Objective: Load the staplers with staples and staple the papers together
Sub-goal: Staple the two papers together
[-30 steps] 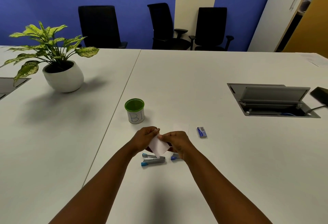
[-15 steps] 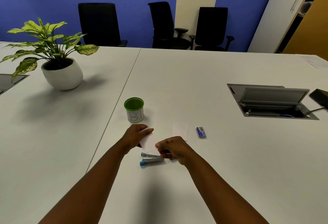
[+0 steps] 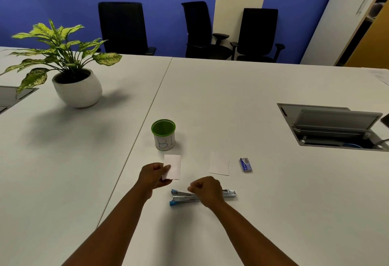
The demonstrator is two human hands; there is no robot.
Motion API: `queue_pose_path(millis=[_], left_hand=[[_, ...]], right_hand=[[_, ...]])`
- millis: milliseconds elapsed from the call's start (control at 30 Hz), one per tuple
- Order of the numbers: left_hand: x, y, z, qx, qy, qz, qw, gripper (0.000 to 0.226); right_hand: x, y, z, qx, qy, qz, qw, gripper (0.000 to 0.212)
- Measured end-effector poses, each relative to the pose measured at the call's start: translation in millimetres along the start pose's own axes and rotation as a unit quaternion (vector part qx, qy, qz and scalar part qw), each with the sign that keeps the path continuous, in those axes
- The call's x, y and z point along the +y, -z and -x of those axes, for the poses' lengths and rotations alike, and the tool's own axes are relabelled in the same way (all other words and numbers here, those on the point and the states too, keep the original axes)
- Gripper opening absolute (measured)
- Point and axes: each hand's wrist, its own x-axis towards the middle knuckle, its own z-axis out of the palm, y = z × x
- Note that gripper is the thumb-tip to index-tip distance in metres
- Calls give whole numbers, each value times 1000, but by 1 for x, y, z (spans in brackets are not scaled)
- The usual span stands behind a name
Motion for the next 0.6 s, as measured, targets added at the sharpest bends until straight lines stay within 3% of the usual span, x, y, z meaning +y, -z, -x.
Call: queue_pose_path(millis=[67,167,333,467,600], left_hand=[[0,4,-6,-4,6,0,1000,14],[-1,7,-13,-15,21,4,1000,15],[-5,13,-21,-22,43,6,999,11],[-7,18,-26,-22,46,22,998,11],[-8,18,-32,-11,42,40,998,12]], right_hand=[[12,-9,-6,-35,71,156,985,43],[24,-27,-15,-103,137,261,950,62],[28,-52,-20,-122,194,347,909,54],[31,-58,-24,-109,170,265,943,43],[26,-45,-24,-116,16,9,993,47]])
